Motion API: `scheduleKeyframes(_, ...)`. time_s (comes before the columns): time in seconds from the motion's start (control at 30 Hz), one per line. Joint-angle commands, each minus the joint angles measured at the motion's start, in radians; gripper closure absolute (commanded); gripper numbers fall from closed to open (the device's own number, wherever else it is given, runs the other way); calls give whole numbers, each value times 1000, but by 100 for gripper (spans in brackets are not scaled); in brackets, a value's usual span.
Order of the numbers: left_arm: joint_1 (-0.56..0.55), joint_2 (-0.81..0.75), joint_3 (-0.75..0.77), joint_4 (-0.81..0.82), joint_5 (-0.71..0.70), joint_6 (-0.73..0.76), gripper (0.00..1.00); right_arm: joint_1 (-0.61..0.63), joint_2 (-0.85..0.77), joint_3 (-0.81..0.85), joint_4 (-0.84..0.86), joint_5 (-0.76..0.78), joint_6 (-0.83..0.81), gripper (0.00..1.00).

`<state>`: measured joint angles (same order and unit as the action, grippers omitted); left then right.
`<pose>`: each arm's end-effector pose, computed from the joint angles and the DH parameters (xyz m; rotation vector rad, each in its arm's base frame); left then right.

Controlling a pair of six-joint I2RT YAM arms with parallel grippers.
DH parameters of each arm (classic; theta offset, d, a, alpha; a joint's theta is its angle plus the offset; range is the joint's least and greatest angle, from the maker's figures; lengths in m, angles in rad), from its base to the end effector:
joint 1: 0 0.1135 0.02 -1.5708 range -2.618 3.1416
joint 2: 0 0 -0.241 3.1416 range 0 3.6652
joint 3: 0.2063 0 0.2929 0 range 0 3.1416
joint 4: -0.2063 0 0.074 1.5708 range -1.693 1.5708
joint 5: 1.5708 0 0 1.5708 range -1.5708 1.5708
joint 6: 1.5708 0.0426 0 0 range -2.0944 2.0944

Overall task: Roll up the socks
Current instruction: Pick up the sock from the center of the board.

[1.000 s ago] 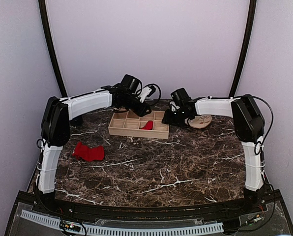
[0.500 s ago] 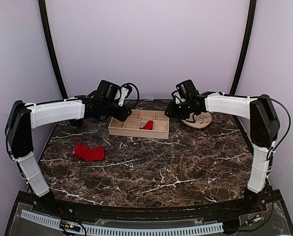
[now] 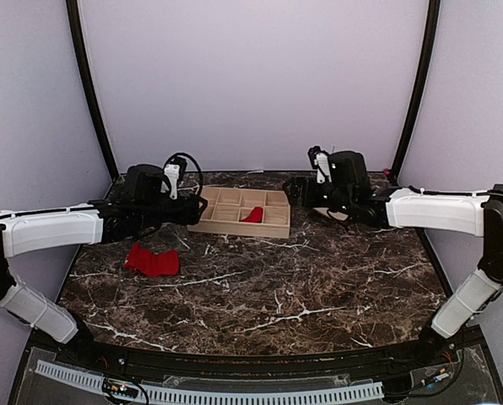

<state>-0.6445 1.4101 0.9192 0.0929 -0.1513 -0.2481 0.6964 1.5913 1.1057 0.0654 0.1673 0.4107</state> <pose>0.2993 -0.2169 0.2242 0.2932 1.9679 -0.4340 0.3209 0.2591 0.2264 -0.1792 2.0188 0.5456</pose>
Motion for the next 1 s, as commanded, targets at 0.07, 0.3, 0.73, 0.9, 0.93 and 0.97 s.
scheduleKeyframes(0.07, 9, -147, -152, 196, -33, -134, 1, -64, -95, -196, 503, 54, 57, 0)
scheduleKeyframes(0.3, 14, -157, -205, 106, -73, -110, 1, -66, -8, -82, 443, -136, -30, 22)
scheduleKeyframes(0.73, -124, 79, 4, -495, -353, -289, 7, 2, 185, 126, 82, -51, -8, 27)
scheduleKeyframes(0.9, -146, 182, 74, -619, -397, -365, 12, 6, 187, 133, 34, -78, 14, 29)
scheduleKeyframes(0.93, -146, 191, 79, -629, -404, -376, 13, 7, 185, 131, 31, -81, 17, 29)
scheduleKeyframes(0.97, -146, 199, 82, -632, -410, -383, 13, 10, 180, 126, 28, -84, 20, 29)
